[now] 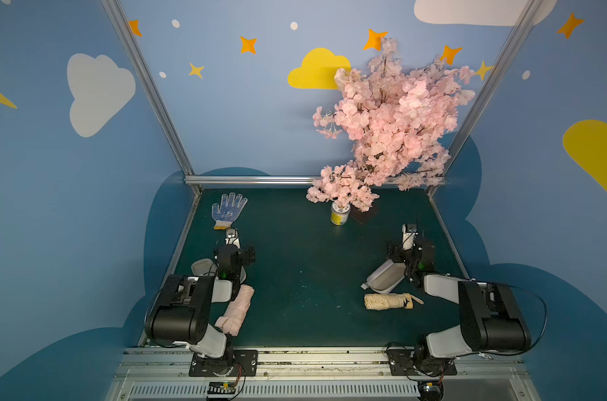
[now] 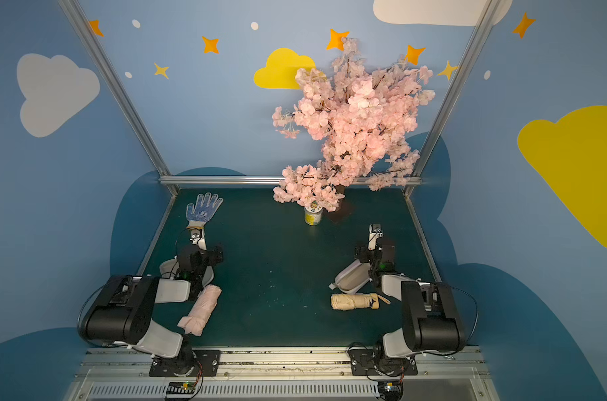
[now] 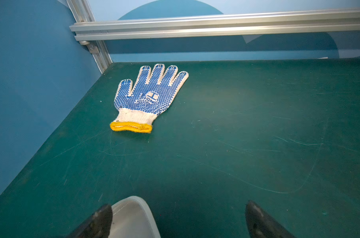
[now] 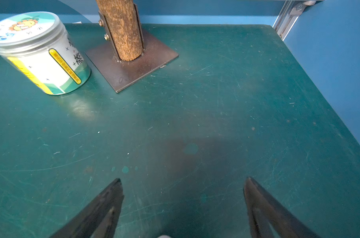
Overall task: Put umbrellas into zippered umbrella sleeves
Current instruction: Move the umbrella to the center of the board.
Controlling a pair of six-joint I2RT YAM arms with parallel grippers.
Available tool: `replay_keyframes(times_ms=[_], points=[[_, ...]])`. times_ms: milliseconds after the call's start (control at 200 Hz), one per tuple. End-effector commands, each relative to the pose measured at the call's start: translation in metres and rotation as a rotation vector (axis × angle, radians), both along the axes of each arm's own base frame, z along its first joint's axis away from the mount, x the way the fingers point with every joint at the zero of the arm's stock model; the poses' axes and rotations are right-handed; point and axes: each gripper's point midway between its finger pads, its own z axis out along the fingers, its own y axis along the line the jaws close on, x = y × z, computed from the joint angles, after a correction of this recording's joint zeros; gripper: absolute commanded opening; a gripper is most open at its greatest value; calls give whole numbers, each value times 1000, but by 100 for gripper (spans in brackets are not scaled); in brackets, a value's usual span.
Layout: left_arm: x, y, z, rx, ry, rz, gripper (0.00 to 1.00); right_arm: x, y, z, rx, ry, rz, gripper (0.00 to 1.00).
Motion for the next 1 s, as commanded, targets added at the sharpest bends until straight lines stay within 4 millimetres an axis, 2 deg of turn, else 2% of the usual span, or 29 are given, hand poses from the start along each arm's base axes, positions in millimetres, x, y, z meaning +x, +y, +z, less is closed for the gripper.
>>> replay_keyframes(times_ms=[0, 631, 666, 716, 811, 876, 901, 921, 996], points=[[4, 2, 8, -5, -20, 11, 100, 0, -1, 2, -4, 2, 2, 91], [4, 1, 8, -20, -19, -10, 100, 0, -1, 2, 27, 7, 26, 91], [3, 0, 12, 0, -38, -6, 100, 0, -2, 11, 38, -29, 15, 91], [-1, -3, 16, 25, -50, 7, 100, -1, 6, 36, 25, -85, 47, 92], [-8, -6, 23, 54, -106, 10, 100, -8, 8, 71, 19, -41, 0, 92], [-12, -9, 24, 61, -120, 3, 100, -17, 7, 86, 33, 6, -54, 91], [-11, -9, 24, 63, -120, 7, 100, -23, 6, 85, 36, 34, -78, 92], [-11, -9, 24, 64, -118, 7, 100, -23, 7, 97, 41, 22, -88, 92], [-11, -8, 24, 61, -117, 6, 100, -35, 12, 103, -2, 69, -128, 91]])
